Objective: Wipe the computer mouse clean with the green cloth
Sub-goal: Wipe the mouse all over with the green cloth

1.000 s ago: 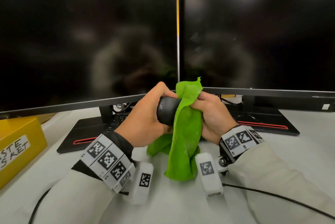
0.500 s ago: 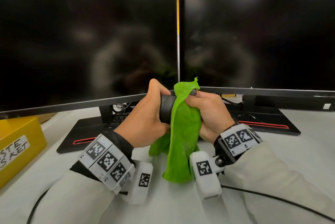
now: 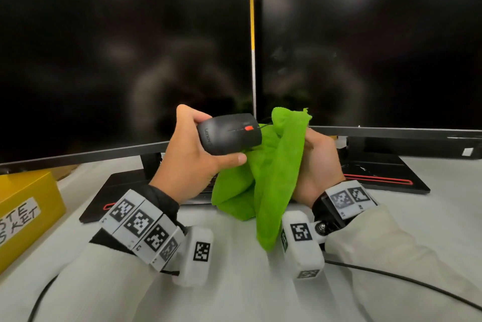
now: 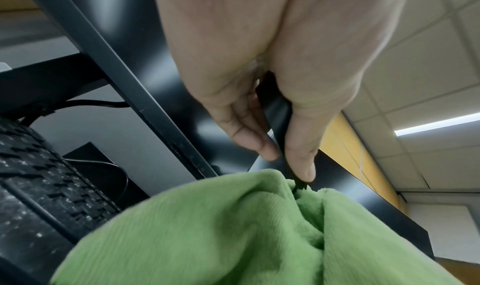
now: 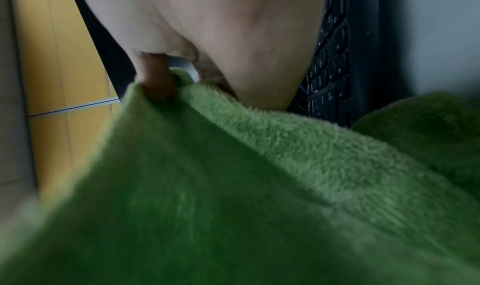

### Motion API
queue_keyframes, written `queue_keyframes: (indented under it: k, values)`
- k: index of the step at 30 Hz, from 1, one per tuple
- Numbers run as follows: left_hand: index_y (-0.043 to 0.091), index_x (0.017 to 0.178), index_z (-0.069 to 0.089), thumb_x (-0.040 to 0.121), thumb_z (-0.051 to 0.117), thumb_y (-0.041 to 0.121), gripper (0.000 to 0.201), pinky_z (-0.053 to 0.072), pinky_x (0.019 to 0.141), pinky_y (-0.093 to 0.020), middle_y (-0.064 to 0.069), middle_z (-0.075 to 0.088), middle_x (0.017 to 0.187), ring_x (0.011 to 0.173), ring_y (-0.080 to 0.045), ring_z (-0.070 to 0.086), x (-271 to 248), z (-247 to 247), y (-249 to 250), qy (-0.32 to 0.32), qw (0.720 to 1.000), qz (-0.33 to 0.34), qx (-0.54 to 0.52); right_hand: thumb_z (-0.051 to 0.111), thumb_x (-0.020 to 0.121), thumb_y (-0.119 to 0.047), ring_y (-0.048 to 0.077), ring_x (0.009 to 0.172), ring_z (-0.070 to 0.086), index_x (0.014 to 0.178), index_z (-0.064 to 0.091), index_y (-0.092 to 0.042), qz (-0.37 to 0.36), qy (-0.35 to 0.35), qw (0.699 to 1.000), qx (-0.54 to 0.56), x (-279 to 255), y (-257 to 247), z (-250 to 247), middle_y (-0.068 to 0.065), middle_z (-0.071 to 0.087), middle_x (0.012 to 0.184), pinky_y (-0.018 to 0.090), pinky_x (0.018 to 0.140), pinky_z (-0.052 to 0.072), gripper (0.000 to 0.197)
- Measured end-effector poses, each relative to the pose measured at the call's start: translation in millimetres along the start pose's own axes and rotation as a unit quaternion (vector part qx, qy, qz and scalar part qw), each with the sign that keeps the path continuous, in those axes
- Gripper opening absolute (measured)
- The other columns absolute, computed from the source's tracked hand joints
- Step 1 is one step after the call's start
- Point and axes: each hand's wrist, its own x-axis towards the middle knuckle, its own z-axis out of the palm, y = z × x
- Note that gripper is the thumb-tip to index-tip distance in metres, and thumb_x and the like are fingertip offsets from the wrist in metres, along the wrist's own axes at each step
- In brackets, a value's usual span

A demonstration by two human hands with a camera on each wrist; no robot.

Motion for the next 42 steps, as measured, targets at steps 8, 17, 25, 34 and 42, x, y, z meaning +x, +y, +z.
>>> queue_keyframes:
  k: [8, 17, 25, 34, 42]
  values:
    - [0.009, 0.114, 0.033, 0.074, 0.091, 0.027, 0.073, 0.055, 0.061, -0.023, -0.002, 0.057, 0.098, 0.069, 0.000, 0.057, -3, 4, 7, -0.105, 0.993, -0.034, 0.052, 0.061, 0.092, -0.002, 0.025, 0.072, 0.069, 0.117, 0.059, 0.006, -0.120, 0.088, 0.980, -0.130, 8, 12, 12, 0.016, 0.067, 0.082, 0.042, 0.070, 0.059, 0.026]
    - [0.018, 0.112, 0.051, 0.084, 0.085, 0.016, 0.045, 0.059, 0.053, -0.039, -0.005, 0.073, 0.080, 0.059, -0.023, 0.066, -7, 7, 6, -0.199, 0.973, -0.097, 0.068, 0.059, 0.089, 0.009, 0.027, 0.076, 0.070, 0.098, 0.069, 0.006, -0.155, 0.104, 0.965, -0.184, 7, 9, 8, 0.017, 0.070, 0.083, 0.041, 0.078, 0.058, 0.014]
    - [0.011, 0.108, 0.038, 0.088, 0.082, 0.021, 0.049, 0.053, 0.042, -0.030, -0.008, 0.066, 0.076, 0.044, -0.017, 0.065, -7, 15, 8, -0.194, 0.972, -0.096, 0.093, 0.084, 0.066, -0.005, 0.039, 0.091, 0.072, 0.115, 0.054, 0.001, -0.149, 0.053, 0.959, -0.234, 9, 21, 10, 0.026, 0.069, 0.102, 0.053, 0.080, 0.059, 0.057]
    - [0.012, 0.111, 0.042, 0.091, 0.079, 0.021, 0.043, 0.060, 0.050, -0.041, -0.004, 0.070, 0.080, 0.053, -0.024, 0.071, -9, 18, 7, -0.225, 0.963, -0.083, 0.119, 0.074, 0.087, -0.010, 0.035, 0.082, 0.069, 0.085, 0.074, -0.004, -0.210, 0.169, 0.931, -0.248, 15, 8, -1, 0.020, 0.071, 0.084, 0.062, 0.090, 0.056, 0.006]
    - [0.011, 0.107, 0.038, 0.091, 0.079, 0.023, 0.046, 0.056, 0.043, -0.035, -0.005, 0.068, 0.074, 0.046, -0.022, 0.067, -8, 16, 6, -0.198, 0.970, -0.083, 0.112, 0.078, 0.071, 0.005, 0.036, 0.086, 0.067, 0.094, 0.057, -0.008, -0.170, 0.058, 0.958, -0.223, 8, 17, 9, 0.019, 0.066, 0.090, 0.052, 0.079, 0.058, 0.034]
